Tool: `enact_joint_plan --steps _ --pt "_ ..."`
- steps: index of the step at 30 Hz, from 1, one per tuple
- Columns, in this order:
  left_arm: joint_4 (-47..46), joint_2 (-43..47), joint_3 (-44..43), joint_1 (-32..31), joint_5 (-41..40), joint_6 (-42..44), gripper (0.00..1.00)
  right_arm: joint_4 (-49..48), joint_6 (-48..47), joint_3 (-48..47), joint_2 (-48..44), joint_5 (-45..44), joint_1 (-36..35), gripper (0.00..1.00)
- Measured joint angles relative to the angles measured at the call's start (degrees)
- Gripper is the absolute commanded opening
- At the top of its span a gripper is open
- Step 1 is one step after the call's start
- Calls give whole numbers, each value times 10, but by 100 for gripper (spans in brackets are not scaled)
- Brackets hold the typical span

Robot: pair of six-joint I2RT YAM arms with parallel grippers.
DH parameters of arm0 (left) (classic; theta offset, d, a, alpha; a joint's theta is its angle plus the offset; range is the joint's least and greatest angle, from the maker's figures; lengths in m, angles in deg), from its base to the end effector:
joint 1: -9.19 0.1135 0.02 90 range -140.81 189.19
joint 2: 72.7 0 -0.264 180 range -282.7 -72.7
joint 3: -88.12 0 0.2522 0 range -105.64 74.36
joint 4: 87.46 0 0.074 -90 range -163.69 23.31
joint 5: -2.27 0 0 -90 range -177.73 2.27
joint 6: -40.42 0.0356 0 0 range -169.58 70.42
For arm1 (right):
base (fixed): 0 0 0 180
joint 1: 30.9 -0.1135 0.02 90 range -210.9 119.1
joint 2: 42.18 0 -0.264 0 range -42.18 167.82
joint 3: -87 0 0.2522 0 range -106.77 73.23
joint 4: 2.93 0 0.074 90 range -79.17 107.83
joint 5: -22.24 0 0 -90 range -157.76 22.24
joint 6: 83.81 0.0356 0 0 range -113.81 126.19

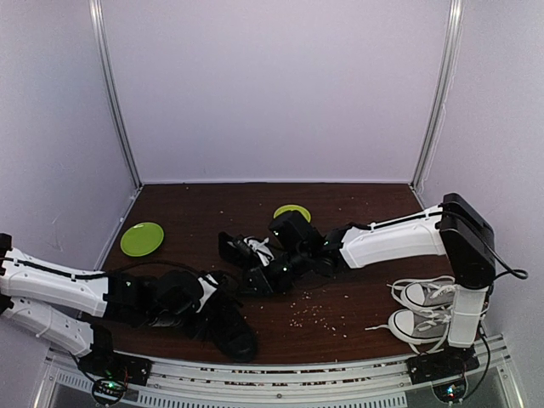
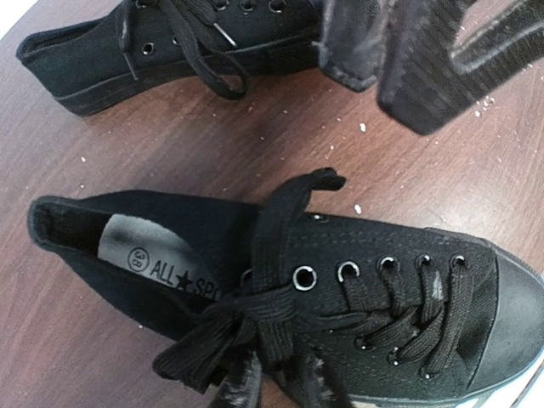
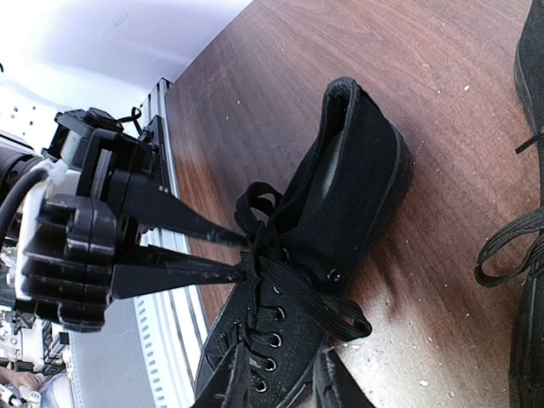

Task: Tie the shoes
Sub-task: Adjust the crossed shoelace on the shoe.

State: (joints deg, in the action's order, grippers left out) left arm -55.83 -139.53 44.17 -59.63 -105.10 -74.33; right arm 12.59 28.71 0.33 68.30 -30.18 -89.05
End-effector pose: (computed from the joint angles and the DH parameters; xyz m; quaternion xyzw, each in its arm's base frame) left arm 0.0862 -0.1931 0.1702 0.3106 0.8900 -0.1211 0.3111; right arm 0.2043 0.3701 0.1942 -0.3930 0.7725 0.4841 0.1204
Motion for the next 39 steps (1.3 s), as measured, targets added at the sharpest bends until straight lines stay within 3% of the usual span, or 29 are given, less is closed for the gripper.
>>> enact_joint_plan --steps 3,15,27,39 --pt "0 -6 -3 0 5 3 0 0 0 0 2 1 0 25" --pt "18 38 -2 0 24 -9 0 0 0 0 2 1 0 25" --pt "56 55 8 0 112 -58 0 1 0 0 9 12 0 28" --pt "101 54 9 0 148 -84 0 -35 45 -1 44 17 0 39"
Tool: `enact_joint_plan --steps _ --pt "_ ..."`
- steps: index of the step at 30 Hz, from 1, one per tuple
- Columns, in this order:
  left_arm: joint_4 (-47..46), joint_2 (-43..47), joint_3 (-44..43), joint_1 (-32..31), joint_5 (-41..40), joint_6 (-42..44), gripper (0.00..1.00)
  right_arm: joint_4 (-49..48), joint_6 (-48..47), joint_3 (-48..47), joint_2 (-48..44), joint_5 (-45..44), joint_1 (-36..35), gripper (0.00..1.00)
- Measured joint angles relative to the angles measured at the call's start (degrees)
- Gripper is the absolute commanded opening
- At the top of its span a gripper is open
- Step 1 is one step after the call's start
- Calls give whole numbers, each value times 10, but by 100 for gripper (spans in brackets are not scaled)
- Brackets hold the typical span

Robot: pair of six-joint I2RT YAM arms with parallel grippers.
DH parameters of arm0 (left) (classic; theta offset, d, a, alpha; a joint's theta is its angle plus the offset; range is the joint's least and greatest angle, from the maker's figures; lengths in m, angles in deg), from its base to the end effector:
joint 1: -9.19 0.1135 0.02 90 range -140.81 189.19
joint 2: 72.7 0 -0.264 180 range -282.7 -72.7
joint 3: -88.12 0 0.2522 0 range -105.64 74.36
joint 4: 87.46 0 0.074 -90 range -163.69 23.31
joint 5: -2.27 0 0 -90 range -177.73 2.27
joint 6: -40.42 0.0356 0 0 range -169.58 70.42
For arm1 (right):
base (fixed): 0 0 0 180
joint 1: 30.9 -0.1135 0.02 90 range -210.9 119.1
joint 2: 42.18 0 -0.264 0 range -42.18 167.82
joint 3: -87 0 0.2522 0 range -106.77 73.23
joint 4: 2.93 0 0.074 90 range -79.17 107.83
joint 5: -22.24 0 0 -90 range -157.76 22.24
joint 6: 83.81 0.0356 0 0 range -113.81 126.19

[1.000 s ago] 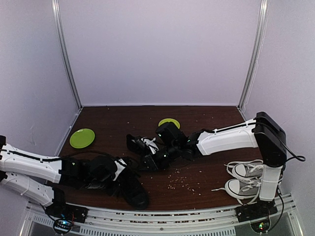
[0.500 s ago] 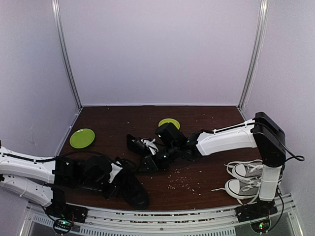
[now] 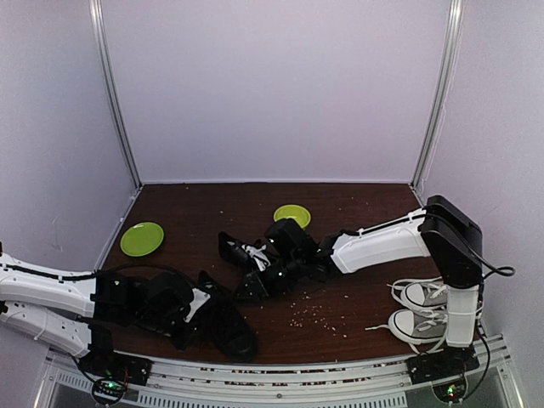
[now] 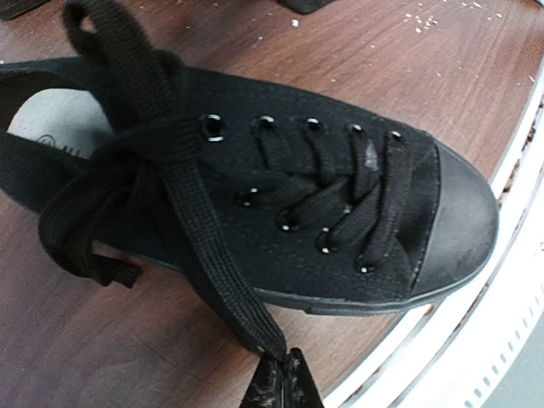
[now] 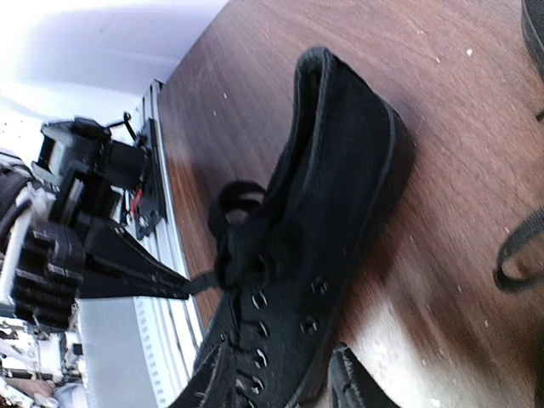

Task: Tie the shoes
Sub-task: Adjust the crossed shoelace on the shoe, then adjust the loop with the shoelace on the shoe.

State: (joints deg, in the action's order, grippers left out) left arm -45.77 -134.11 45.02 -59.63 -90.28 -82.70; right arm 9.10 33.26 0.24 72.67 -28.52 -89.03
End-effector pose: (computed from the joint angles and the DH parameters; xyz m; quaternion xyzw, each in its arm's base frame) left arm 0.0694 -0.1746 0.1712 0.2905 0.9210 -0.1875 0.1796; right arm 0.2085 0.3780 0.1689 -0.3651 0.7850 0.4930 0.0863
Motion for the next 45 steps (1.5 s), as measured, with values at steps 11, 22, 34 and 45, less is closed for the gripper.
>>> enact_joint_plan --steps 11,22,34,45 --pt "-4 -27 0 0 -4 4 0 -92 47 -33 43 19 0 44" --pt "-8 -25 0 0 -4 5 0 -120 71 -77 97 46 0 17" --pt "10 -17 -41 -12 -33 67 47 -127 79 -66 96 59 -2 0" --pt "-74 -4 -71 -13 -188 113 23 -134 95 -45 86 53 -4 0"
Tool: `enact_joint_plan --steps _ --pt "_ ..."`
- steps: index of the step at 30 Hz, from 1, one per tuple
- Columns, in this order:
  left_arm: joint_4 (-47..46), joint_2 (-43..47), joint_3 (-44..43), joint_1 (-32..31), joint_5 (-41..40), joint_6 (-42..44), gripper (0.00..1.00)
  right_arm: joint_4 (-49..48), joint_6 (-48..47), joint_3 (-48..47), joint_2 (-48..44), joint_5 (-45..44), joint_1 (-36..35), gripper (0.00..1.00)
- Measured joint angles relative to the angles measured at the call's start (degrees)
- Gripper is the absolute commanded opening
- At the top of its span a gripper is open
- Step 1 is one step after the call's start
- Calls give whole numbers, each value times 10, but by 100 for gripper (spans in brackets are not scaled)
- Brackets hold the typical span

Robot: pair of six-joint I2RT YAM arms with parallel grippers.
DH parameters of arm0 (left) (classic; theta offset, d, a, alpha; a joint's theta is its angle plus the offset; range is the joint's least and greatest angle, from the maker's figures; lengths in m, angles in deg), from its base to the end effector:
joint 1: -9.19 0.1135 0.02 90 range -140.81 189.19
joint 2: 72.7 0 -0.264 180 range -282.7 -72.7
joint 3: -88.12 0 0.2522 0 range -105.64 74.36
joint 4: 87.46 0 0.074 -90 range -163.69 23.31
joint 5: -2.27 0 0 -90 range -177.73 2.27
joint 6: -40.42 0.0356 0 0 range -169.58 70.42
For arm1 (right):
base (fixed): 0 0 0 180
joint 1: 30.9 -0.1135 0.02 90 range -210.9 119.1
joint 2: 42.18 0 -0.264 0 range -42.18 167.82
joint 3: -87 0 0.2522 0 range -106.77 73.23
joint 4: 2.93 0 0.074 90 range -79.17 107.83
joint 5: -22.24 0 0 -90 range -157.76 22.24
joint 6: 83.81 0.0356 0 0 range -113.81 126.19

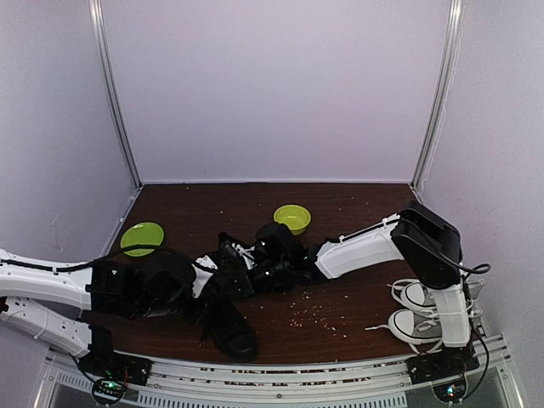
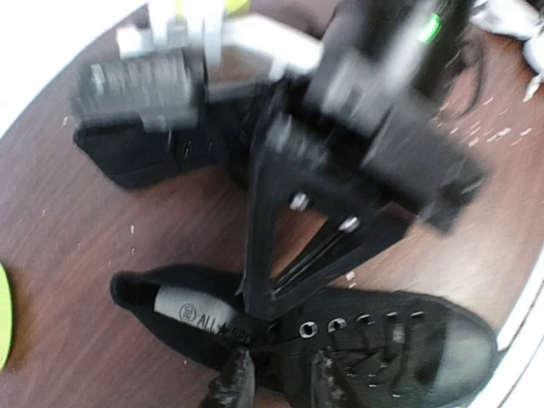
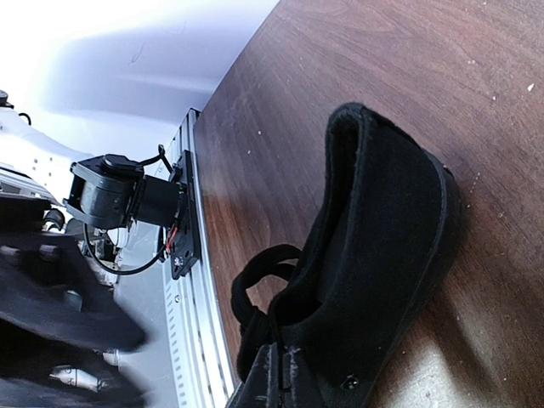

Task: Tie the shoes
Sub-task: Adjust the loop with the shoelace on the shoe.

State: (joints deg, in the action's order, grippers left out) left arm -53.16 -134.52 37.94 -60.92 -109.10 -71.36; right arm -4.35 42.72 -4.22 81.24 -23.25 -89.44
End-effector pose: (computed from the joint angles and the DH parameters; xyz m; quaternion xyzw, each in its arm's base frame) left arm 0.0860 -0.1995 0.2183 0.3094 0.8596 -0.1454 0.3798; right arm 0.2210 0.4090 0.1486 -0.3373 0.7541 0.5596 0.0658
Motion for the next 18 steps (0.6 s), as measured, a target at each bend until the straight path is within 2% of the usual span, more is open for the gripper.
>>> enact_joint_plan --steps 4,9,14,18 --pt "5 -42 2 1 -24 -2 24 -5 5 1 -4 -2 0 0" --pt "-14 -51 14 4 -32 0 32 -10 11 1 -4 -5 -1 0" --pt "-47 -52 32 8 -18 4 29 -11 12 1 -4 -5 -1 0" --pt "-62 -65 33 14 -5 5 22 -11 12 1 -4 -6 -2 0"
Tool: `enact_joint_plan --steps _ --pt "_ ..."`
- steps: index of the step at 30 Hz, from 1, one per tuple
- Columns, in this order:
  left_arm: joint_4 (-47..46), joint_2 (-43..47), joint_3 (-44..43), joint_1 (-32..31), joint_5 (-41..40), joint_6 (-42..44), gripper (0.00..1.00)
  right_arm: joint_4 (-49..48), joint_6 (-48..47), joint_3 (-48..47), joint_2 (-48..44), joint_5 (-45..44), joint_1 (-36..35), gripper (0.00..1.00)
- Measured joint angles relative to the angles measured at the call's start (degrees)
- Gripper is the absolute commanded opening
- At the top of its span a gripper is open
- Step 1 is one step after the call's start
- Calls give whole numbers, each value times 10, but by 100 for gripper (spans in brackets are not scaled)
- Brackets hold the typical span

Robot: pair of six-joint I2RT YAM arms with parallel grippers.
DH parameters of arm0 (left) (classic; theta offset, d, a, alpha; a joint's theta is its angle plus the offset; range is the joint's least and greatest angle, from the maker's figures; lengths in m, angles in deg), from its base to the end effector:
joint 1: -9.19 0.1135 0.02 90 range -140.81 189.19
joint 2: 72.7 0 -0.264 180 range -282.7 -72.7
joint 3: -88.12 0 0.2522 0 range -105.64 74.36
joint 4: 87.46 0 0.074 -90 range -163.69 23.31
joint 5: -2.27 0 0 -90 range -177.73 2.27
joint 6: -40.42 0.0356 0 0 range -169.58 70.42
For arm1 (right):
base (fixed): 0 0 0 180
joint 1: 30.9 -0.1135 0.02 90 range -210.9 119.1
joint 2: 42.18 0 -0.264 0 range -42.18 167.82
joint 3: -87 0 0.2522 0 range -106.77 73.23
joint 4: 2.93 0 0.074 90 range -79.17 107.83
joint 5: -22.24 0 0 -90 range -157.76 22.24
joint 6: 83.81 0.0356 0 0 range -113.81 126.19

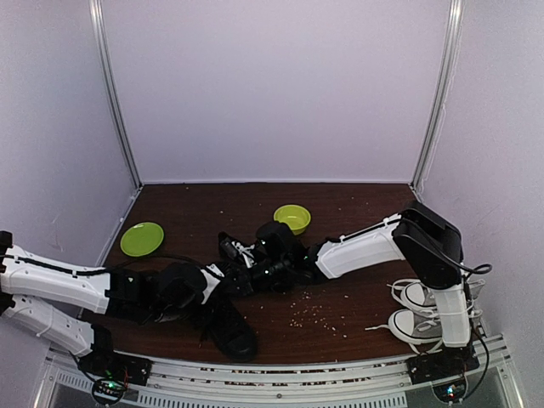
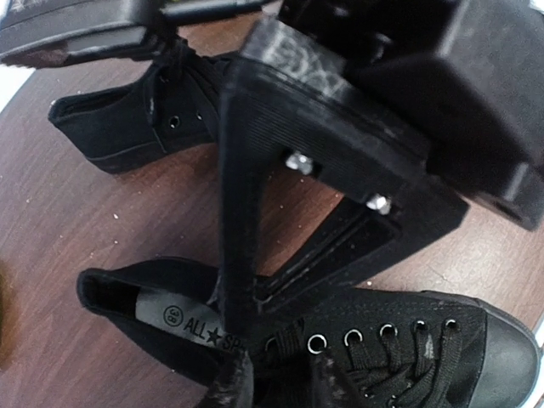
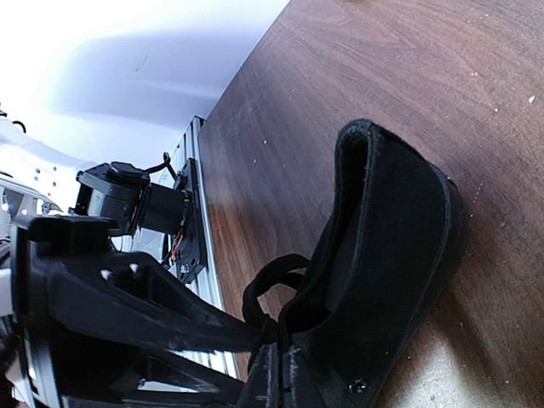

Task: Tie the shoes
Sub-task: Adjust the loop with the shoelace on the shoe.

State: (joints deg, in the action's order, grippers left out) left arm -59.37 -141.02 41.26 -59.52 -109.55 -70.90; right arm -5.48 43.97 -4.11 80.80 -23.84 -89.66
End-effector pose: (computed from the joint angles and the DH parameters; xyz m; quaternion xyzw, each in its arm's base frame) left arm 0.0946 -0.2064 0.1851 0.3104 0.8700 -0.1145 0.3656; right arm 0.2199 0.4102 0.1530 -0.3315 0.7527 0.5644 0.0710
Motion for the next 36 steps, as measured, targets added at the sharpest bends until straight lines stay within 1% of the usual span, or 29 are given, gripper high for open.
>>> enact_joint_plan --steps 4,10,21,26,30,36 --pt "-6 -18 0 7 8 -2 14 0 0 0 0 0 0 0" --pt "-8 -27 5 16 21 -16 7 0 1 9 -10 -1 0 0" --pt "-17 -14 28 28 37 -33 8 5 -1 52 -55 -2 -8 0" --pt "-23 -15 30 31 41 -35 11 16 -4 65 -61 -3 -10 0" --pt "-23 -15 31 34 44 -37 12 30 -7 83 -85 -4 -10 0" --pt "-24 -18 31 35 48 -37 3 38 -17 86 -103 -6 -10 0"
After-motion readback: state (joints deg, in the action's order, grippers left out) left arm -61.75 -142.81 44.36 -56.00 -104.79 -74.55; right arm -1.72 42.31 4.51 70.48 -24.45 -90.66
